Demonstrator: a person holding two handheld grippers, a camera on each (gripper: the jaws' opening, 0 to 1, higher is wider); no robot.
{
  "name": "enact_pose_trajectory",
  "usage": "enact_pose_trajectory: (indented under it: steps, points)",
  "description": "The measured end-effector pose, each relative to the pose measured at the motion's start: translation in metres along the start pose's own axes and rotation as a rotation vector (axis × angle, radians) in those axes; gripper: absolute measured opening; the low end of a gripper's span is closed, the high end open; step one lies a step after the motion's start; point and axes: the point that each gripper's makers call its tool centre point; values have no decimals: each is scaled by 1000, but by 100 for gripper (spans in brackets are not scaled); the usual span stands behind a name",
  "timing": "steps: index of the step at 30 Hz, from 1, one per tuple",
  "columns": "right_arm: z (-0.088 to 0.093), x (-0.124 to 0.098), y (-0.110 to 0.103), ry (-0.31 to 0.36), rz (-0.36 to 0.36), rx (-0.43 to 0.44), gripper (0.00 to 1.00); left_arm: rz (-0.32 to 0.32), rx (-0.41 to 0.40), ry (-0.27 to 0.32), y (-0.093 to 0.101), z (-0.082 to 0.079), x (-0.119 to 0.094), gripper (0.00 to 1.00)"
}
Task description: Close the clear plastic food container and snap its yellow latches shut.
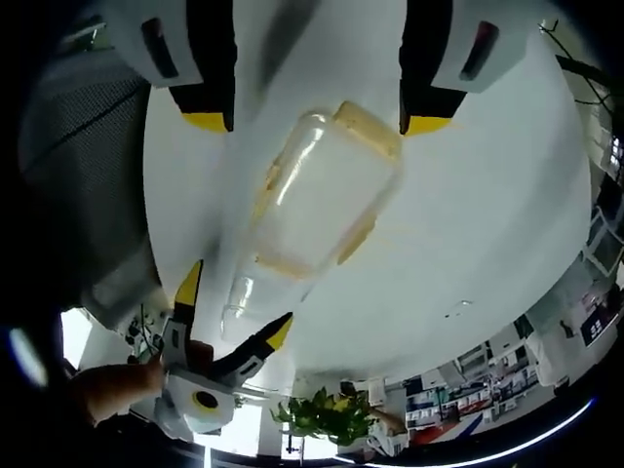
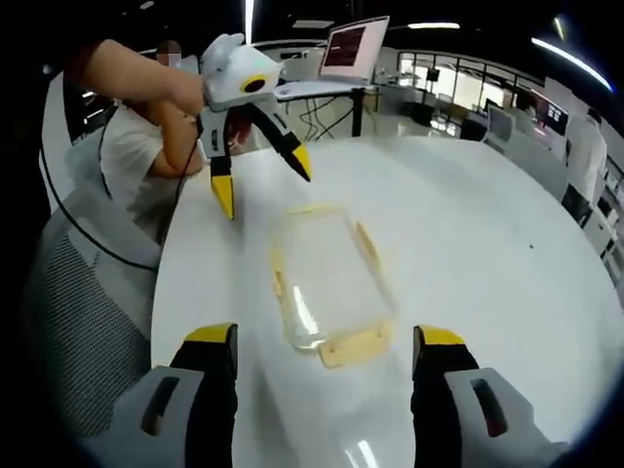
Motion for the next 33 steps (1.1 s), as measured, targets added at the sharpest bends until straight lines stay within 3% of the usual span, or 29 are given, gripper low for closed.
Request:
enact_pose_trajectory:
  steps: [33]
  points:
    - [20,19,11,-167,-76,-80,62,96,137,-126,-21,11,19,59]
Point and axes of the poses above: the point that each gripper's makers call its tool centre point, and the gripper's own axes: x roughly forward along the fingers, y roughly to its right, z roughly out of its underside, and after that the axes turned 8 degrees about y, right-handed
